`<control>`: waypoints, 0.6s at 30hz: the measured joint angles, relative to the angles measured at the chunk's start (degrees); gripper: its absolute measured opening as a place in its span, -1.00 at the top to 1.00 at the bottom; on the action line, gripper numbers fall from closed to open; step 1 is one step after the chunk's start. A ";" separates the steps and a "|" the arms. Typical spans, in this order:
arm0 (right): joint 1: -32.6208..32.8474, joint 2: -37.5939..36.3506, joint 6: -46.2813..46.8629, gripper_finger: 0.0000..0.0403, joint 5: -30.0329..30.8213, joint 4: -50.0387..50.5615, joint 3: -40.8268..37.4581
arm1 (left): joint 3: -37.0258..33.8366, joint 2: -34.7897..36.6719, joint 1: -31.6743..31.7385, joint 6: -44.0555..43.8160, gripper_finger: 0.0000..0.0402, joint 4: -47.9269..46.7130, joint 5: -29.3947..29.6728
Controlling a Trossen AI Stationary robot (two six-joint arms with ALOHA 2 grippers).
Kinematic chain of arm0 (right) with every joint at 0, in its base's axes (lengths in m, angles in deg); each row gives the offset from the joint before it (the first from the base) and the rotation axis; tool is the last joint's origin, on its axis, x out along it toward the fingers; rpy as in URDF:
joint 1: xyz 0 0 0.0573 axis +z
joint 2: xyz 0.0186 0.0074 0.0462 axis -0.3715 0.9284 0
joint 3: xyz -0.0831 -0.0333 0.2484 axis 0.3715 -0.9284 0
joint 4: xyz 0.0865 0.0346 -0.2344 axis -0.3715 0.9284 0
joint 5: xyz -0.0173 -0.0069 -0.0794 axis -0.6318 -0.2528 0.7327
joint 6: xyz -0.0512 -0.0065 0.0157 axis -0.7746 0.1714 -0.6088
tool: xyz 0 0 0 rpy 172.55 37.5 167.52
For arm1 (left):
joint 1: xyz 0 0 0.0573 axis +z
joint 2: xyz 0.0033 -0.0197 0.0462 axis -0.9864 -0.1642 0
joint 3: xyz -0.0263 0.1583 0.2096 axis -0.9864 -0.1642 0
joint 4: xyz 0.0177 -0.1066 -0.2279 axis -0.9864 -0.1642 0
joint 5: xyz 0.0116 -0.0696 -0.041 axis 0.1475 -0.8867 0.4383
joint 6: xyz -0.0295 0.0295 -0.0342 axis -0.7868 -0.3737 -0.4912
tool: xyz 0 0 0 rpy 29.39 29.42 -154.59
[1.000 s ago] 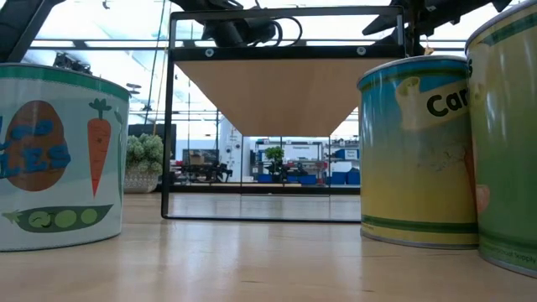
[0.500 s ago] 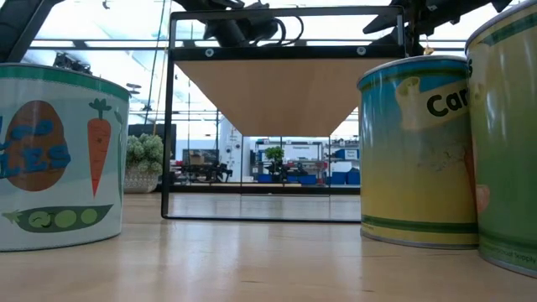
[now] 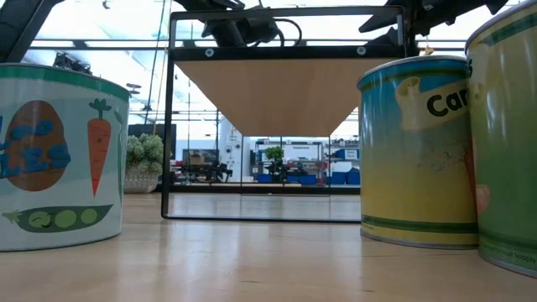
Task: Pick and place cans onto a shelf
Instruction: Put the small canned peas on the shelf
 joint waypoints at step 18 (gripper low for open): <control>-0.05 2.41 -0.94 0.11 1.63 -5.98 0.00 | 7.96 -0.37 -0.98 -3.82 -0.89 -5.18 3.46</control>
